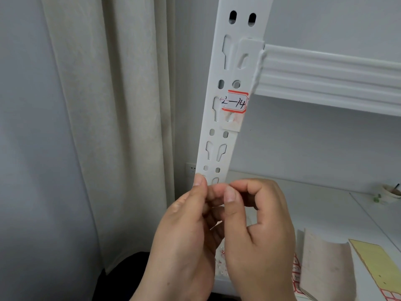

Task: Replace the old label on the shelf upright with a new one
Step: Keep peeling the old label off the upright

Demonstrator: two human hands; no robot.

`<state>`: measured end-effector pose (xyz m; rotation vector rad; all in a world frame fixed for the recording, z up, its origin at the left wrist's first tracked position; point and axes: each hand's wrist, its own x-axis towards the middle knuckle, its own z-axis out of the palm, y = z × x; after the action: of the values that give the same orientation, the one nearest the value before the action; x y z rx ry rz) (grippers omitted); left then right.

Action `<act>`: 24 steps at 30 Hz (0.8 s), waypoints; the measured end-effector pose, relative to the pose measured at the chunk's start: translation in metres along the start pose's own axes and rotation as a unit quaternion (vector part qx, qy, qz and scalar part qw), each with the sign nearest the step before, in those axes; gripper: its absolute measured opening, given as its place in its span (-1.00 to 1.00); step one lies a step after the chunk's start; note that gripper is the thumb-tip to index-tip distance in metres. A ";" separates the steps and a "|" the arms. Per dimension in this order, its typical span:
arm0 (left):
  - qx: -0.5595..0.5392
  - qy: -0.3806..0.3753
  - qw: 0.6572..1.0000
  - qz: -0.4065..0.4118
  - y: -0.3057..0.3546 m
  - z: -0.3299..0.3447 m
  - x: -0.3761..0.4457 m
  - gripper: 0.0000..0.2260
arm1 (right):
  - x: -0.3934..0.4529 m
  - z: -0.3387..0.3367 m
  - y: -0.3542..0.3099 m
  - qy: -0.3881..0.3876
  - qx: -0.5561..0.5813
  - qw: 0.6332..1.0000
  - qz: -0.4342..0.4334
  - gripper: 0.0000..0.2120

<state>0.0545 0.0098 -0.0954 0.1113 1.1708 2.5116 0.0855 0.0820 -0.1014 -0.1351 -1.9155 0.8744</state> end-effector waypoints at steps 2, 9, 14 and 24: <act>0.026 0.006 0.999 0.020 0.000 0.000 0.000 -0.59 | 0.001 -0.001 0.004 0.000 -0.042 0.999 -0.034 -0.88; 0.152 -0.020 0.985 0.074 -0.005 -0.002 0.003 -0.54 | 0.005 -0.002 0.016 0.037 -0.111 0.990 -0.074 -0.83; 0.132 -0.038 0.989 0.057 -0.007 -0.001 0.005 -0.68 | 0.008 -0.005 0.026 0.053 -0.078 0.993 0.073 -0.87; 0.128 -0.005 0.989 0.076 -0.009 0.000 0.008 -0.70 | 0.010 -0.004 0.064 -0.103 -0.100 0.954 0.263 -0.54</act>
<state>0.0498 0.0181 -0.1033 0.2897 1.5280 2.4712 0.0667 0.1357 -0.1332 -0.7295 -2.2038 1.0681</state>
